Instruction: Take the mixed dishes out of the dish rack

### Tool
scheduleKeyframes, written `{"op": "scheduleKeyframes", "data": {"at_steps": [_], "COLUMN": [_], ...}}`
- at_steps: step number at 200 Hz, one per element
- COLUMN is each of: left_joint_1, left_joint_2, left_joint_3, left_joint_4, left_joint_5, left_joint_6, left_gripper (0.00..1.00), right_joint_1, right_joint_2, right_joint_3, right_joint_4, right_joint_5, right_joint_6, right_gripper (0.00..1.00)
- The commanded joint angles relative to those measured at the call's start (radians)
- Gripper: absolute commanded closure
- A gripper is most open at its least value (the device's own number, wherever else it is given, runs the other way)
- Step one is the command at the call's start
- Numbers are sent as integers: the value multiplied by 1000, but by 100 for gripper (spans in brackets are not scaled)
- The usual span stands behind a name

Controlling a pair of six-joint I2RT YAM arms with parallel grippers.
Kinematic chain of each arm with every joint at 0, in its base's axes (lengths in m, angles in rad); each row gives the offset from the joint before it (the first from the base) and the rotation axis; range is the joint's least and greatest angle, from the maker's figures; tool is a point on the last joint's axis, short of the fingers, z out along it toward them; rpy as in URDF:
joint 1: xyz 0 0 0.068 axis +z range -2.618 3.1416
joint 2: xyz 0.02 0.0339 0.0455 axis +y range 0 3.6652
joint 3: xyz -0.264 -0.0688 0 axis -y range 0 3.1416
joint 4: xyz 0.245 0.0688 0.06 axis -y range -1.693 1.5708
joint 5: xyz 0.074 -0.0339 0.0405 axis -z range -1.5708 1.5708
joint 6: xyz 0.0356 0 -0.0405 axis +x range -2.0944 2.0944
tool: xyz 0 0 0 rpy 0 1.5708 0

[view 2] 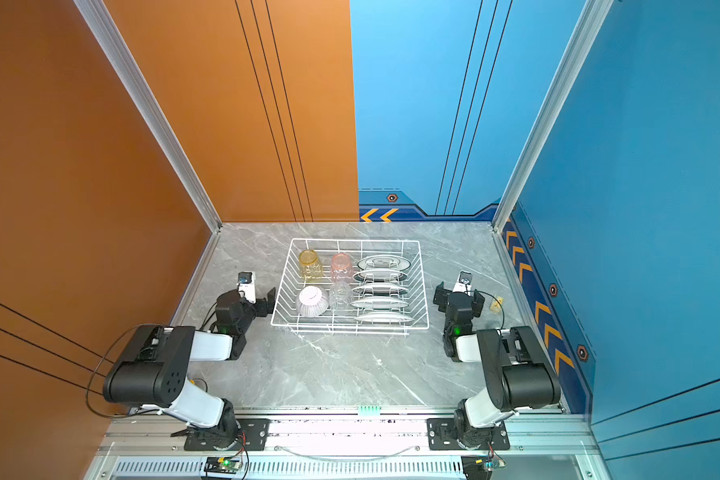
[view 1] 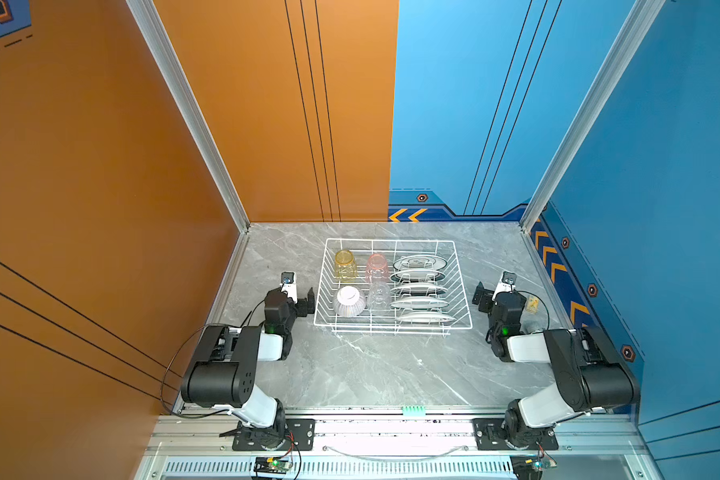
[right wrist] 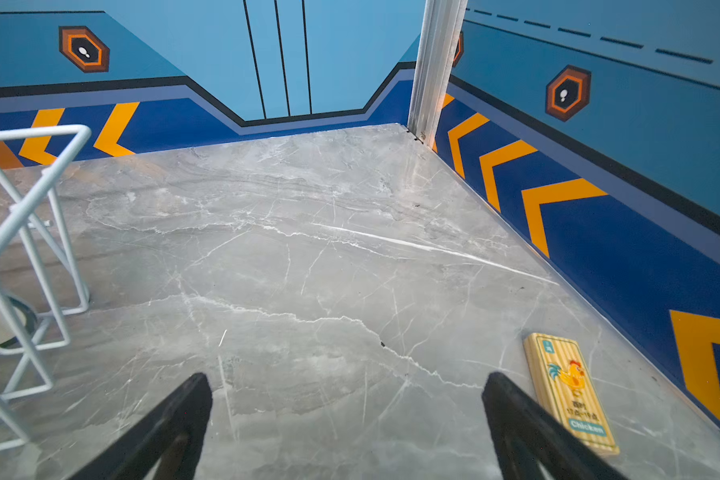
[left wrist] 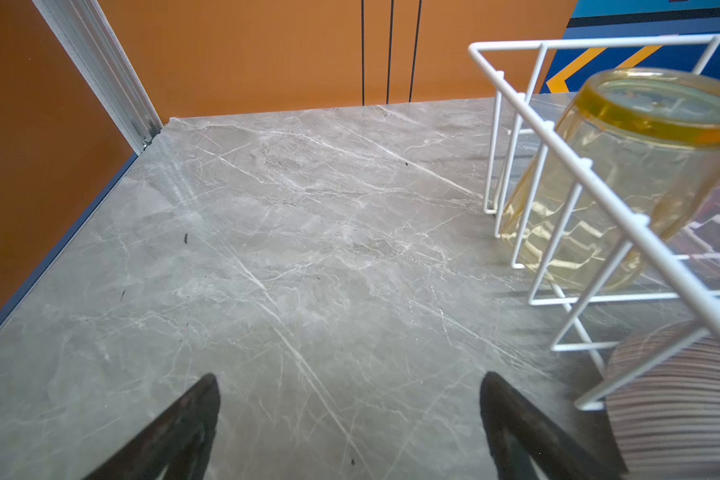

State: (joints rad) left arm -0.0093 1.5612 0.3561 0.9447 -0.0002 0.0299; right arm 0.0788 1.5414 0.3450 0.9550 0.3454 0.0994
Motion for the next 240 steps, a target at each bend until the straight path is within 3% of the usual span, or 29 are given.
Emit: {"op": "scheduleKeyframes", "data": {"at_steps": [1,207,240], "left_joint_1": [0,22,19], "left_joint_2": [1,4,-22], "left_joint_3": [19,26,42], "left_joint_4": [-15,-21,-71], "left_joint_5": [-15,26,3], "left_joint_6": [1,-15,-16], "left_gripper": [2,0,18], "right_joint_1": [-4,-16,-17], "right_joint_2": [8,5,5], "right_joint_3": [5,6,6], "right_joint_4": [5,-3,-2], "right_joint_5": [9,-16,-20], "right_joint_6": [-18,-9,-8], "right_gripper": [0,0,0]}}
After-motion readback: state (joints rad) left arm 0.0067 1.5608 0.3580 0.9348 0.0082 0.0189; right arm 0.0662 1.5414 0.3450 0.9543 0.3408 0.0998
